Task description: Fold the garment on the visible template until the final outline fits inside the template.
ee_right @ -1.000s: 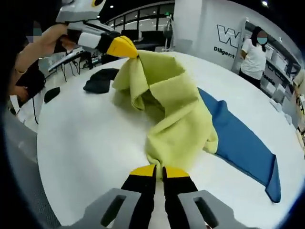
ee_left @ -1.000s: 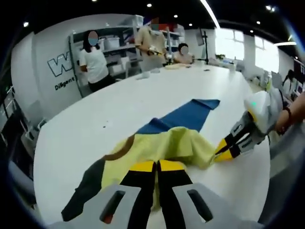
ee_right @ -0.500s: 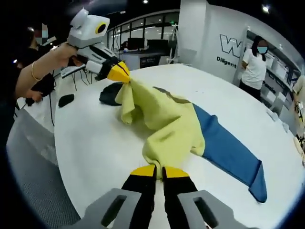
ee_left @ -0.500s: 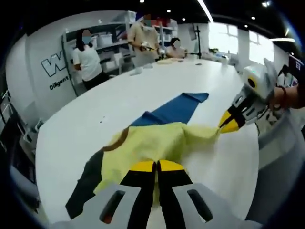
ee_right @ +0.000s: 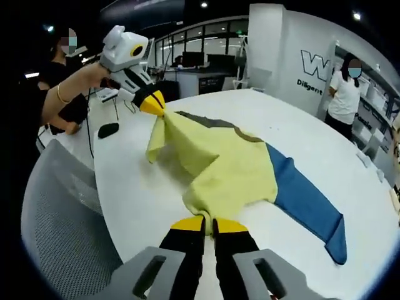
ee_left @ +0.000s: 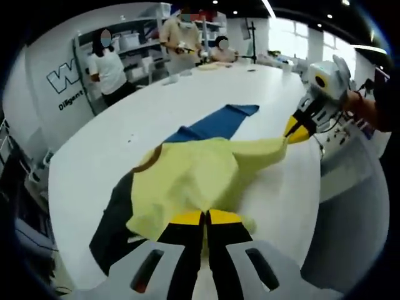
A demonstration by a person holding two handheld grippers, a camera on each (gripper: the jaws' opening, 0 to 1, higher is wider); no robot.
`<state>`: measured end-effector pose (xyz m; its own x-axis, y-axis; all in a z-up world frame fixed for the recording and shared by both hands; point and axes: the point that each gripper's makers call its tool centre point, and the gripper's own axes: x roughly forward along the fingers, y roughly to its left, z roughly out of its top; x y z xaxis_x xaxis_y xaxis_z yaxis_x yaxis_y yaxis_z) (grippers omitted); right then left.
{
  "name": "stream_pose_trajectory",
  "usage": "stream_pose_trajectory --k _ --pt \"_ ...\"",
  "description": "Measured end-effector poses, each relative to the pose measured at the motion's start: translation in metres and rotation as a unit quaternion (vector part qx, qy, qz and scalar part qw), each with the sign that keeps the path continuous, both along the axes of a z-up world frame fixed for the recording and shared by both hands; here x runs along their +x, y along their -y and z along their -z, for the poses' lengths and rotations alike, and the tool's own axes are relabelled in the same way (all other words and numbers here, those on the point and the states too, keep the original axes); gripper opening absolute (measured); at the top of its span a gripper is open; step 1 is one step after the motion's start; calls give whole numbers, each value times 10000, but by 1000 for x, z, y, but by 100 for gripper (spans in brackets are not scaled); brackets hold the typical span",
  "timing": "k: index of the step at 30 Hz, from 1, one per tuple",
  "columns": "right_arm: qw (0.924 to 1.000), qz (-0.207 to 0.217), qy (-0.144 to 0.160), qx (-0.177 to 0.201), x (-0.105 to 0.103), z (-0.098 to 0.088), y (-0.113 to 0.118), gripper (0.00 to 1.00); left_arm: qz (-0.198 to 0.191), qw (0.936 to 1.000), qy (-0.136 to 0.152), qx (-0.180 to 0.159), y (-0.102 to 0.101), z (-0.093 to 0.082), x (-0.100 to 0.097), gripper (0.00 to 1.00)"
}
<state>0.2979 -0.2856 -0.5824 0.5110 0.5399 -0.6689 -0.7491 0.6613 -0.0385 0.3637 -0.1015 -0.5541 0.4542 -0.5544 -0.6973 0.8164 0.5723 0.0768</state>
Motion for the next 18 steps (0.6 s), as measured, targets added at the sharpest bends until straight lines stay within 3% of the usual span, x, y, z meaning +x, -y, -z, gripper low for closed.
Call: stream_pose_trajectory --k 10,12,18 --pt "9996 -245 -47 -156 -17 -2 2 0 163 9980 -542 296 -12 16 -37 0" --pt "9990 -339 -94 -262 -23 0 4 0 155 9957 -814 411 -16 24 -48 0" --pt "9965 -560 -419 -452 -41 23 3 0 100 9930 -1086 444 -17 46 -61 0"
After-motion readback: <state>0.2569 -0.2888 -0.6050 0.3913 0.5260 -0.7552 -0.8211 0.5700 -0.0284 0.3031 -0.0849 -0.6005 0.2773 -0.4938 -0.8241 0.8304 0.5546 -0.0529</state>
